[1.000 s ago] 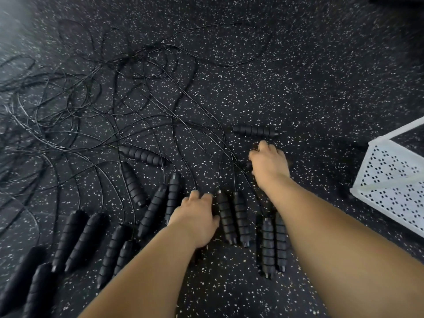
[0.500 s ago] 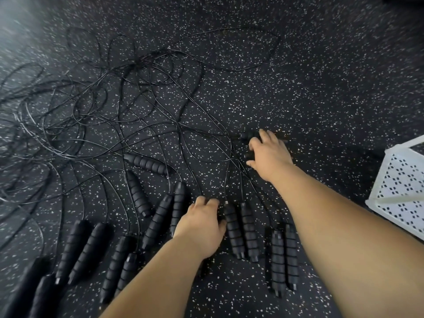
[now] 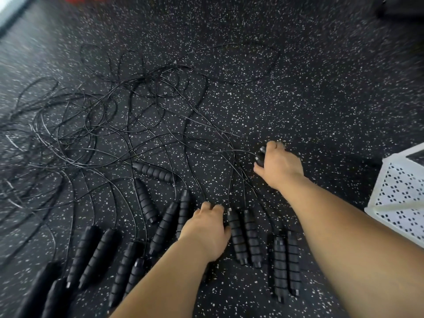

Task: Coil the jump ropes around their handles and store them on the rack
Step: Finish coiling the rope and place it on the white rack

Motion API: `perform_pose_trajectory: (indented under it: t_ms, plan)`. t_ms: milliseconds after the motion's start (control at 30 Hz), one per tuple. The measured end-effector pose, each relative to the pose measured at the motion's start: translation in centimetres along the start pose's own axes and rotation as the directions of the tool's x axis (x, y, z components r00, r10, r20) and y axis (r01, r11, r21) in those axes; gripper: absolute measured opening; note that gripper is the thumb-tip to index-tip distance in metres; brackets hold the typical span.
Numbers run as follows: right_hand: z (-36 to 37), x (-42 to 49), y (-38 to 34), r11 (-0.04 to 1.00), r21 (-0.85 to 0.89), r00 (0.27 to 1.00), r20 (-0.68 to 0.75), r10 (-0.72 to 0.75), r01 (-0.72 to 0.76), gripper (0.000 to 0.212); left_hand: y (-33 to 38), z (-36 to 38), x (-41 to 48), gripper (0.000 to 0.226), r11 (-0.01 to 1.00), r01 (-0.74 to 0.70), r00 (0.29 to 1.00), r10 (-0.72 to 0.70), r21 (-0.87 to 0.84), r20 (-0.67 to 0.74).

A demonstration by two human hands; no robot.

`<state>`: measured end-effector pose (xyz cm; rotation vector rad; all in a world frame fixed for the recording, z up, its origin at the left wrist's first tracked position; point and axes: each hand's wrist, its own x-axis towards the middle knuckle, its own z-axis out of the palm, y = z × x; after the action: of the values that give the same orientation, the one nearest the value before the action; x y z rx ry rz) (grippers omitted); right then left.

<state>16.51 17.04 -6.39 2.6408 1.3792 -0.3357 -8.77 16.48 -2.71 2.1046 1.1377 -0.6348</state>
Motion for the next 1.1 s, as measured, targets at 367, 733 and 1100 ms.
perform_pose_trajectory:
  t_ms: [367, 733, 1100]
  plan:
    - [-18.7, -7.7, 1.6, 0.903, 0.398, 0.985, 0.02, 0.169, -0.163, 0.082, 3.6, -10.8, -8.8, 0.048, 0.984, -0.123, 0.979, 0.099, -0.132, -0.176]
    - [-30.5, -32.9, 3.1, 0.722, 0.656, 0.975, 0.129, 0.178, -0.219, 0.066, 14.7, -13.2, -28.9, 0.055, 0.561, -0.238, 0.97, 0.092, -0.793, -0.226]
    - [-28.3, -44.7, 1.3, 0.277, 0.935, 0.962, 0.166, 0.215, -0.223, 0.13, 15.4, -6.6, -39.1, 0.048, 0.402, -0.197, 0.98, 0.079, -0.894, -0.18]
